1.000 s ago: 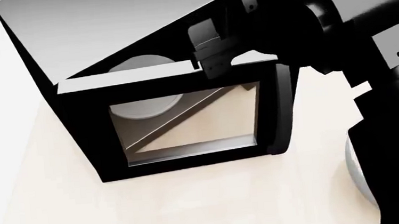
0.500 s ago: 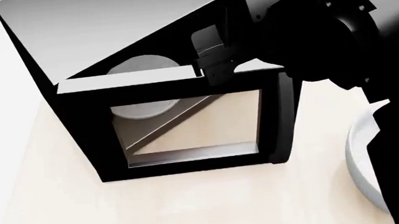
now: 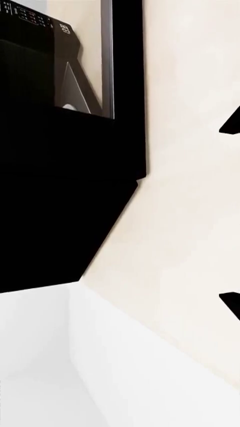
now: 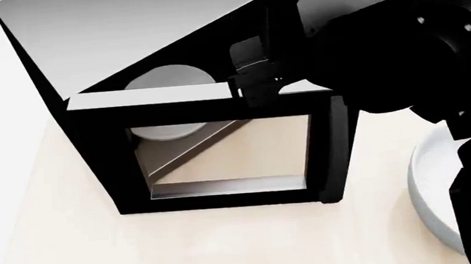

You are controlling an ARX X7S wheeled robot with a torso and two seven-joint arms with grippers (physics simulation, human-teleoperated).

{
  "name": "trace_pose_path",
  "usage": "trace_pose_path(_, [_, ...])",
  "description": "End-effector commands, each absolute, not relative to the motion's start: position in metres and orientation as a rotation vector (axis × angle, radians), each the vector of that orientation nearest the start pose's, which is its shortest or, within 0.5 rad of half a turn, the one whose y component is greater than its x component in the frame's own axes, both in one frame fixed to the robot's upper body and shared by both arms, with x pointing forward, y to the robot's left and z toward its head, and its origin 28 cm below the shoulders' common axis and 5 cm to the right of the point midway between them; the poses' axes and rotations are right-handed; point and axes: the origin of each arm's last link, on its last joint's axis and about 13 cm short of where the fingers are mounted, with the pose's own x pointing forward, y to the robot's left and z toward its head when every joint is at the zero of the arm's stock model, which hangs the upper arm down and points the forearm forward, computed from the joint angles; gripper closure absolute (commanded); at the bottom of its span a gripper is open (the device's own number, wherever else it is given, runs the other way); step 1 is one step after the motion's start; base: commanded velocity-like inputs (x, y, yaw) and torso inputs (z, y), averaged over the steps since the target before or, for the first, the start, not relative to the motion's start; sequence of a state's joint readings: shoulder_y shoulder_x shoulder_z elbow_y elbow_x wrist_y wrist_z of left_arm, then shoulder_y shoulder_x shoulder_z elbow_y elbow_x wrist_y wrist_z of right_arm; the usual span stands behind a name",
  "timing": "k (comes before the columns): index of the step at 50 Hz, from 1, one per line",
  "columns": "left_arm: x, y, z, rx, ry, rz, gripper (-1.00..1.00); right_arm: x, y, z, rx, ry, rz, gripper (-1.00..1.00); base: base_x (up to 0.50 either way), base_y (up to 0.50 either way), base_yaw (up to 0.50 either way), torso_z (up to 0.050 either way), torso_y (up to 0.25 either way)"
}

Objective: Open the microwave.

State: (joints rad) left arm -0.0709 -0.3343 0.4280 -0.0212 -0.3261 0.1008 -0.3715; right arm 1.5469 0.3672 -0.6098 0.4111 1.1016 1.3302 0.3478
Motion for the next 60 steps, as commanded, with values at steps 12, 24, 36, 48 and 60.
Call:
trace_pose_path(12, [0.209, 0.205, 0.013, -0.009, 0.006, -0.030, -1.00, 0.338, -0.101, 0.292, -0.143, 0.605, 0.336, -1.00, 0.00, 0.00, 0.00, -0.002, -0.004])
trace_pose_path(24, [0.208, 0.205, 0.012, -0.010, 0.007, -0.029, -1.00, 0.327, -0.099, 0.288, -0.119, 0.603, 0.355, -1.00, 0.00, 0.00, 0.00, -0.002, -0.005])
trace_pose_path(36, [0.208, 0.205, 0.012, -0.011, 0.007, -0.030, -1.00, 0.317, -0.094, 0.284, -0.102, 0.594, 0.389, -1.00, 0.00, 0.00, 0.00, -0.003, -0.005])
trace_pose_path(48, [0.208, 0.205, 0.012, -0.011, 0.008, -0.031, -1.00, 0.306, -0.092, 0.281, -0.081, 0.583, 0.418, -1.00, 0.00, 0.00, 0.00, -0.002, -0.006])
trace_pose_path(60, [0.209, 0.205, 0.012, -0.012, 0.010, -0.030, -1.00, 0.293, -0.092, 0.274, -0.068, 0.578, 0.441, -1.00, 0.00, 0.00, 0.00, -0.003, -0.006])
